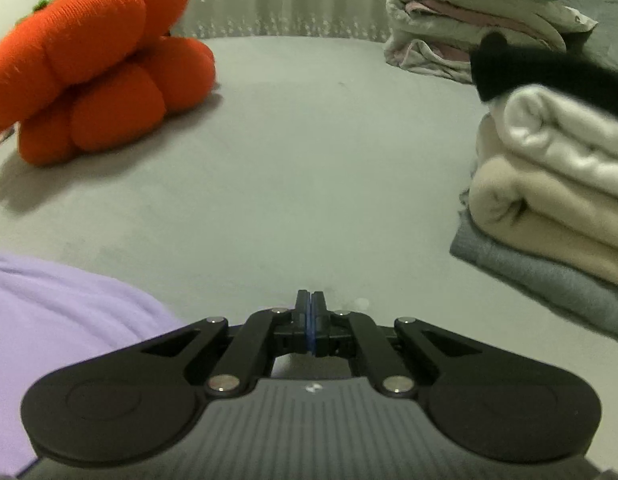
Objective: Fold clothes
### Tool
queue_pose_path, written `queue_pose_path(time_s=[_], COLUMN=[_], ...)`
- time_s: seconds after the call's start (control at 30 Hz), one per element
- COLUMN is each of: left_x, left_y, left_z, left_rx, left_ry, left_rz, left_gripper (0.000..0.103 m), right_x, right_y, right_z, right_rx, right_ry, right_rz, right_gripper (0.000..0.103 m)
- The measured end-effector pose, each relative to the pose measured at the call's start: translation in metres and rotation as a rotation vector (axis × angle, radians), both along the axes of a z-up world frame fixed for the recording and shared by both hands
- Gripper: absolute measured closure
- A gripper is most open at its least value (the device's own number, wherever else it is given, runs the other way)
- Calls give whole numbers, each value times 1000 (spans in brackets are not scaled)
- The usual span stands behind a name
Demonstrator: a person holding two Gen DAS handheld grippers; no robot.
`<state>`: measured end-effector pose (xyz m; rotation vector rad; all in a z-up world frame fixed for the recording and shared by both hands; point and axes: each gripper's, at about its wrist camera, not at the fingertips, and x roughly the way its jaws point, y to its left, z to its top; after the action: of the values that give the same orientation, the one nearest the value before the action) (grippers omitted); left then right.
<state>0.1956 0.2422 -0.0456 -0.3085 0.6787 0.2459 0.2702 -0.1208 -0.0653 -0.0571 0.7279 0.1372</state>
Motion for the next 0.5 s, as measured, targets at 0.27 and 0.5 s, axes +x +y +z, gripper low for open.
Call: queue_pose_path(time_s=[0.27, 0.5], left_x=[-1, -22], left_y=[-4, -14], left_z=[-4, 7], left_rx=[17, 0], left_ry=[1, 32], left_rz=[9, 14], left_gripper=[60, 47], right_x=[-13, -48], right_y=[-2, -15], right_z=[11, 29], right_rx=[5, 18], right_ry=[-11, -26], right_rz=[-3, -28], right_gripper=[90, 63])
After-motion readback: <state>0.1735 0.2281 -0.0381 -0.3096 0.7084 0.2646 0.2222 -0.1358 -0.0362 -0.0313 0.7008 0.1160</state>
